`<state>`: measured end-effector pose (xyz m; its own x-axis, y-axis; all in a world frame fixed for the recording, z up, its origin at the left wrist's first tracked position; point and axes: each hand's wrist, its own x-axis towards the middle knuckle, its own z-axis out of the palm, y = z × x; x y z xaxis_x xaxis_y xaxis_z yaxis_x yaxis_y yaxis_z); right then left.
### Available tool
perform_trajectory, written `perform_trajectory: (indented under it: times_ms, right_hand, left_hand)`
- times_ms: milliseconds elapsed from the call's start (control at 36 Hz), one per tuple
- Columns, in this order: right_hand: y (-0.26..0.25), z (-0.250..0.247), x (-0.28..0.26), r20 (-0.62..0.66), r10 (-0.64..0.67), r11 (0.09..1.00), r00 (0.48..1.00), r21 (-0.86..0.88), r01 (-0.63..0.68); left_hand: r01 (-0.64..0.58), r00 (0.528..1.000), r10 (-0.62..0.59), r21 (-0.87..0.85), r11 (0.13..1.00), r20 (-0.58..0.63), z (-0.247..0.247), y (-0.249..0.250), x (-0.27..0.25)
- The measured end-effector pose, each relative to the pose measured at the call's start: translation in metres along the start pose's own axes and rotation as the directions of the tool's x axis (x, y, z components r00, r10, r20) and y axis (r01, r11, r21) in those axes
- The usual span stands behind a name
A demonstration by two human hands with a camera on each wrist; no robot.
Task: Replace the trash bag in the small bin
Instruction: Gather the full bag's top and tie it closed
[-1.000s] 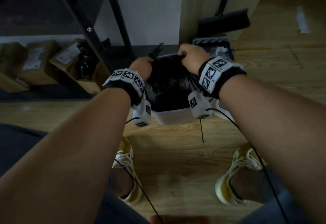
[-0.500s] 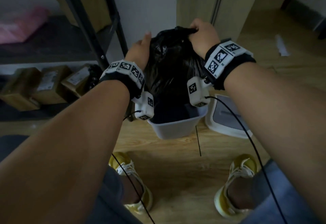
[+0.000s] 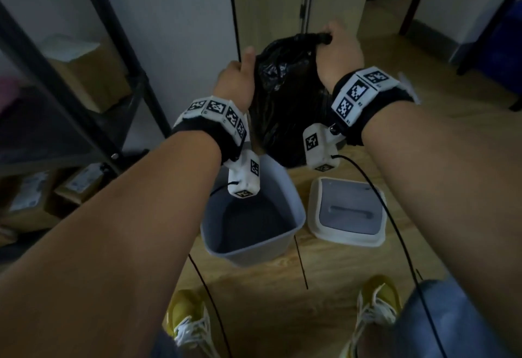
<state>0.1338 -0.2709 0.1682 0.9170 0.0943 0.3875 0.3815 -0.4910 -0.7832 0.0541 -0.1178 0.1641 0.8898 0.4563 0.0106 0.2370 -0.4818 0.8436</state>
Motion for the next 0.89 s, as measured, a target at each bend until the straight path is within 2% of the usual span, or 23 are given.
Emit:
perform_trajectory:
  times_ms: [167,389,583,750,889]
  right_hand:
    - [0.048,0.000,0.033,-0.035,0.050,0.989,0.998,-0.134,-0.054]
    - [0.111,0.019,0.066,-0.015,0.131,0.973,0.991,-0.188,-0.132]
    - [0.166,0.056,0.078,0.041,0.191,0.958,0.981,-0.224,-0.177]
    - [0.204,0.083,0.081,0.104,0.247,0.932,0.963,-0.296,-0.207]
    - [0.226,0.103,0.090,0.190,0.349,0.904,0.918,-0.328,-0.276]
  left_hand:
    - [0.025,0.995,-0.032,0.073,0.997,0.096,0.044,0.002,0.031]
    - [0.065,0.964,-0.103,0.159,0.985,0.246,0.095,-0.008,0.076]
    - [0.192,0.896,-0.223,0.118,0.974,0.384,0.145,-0.048,0.122]
    - [0.290,0.856,-0.304,0.099,0.952,0.419,0.180,-0.088,0.156]
    - [0.319,0.836,-0.330,0.102,0.942,0.438,0.196,-0.112,0.180]
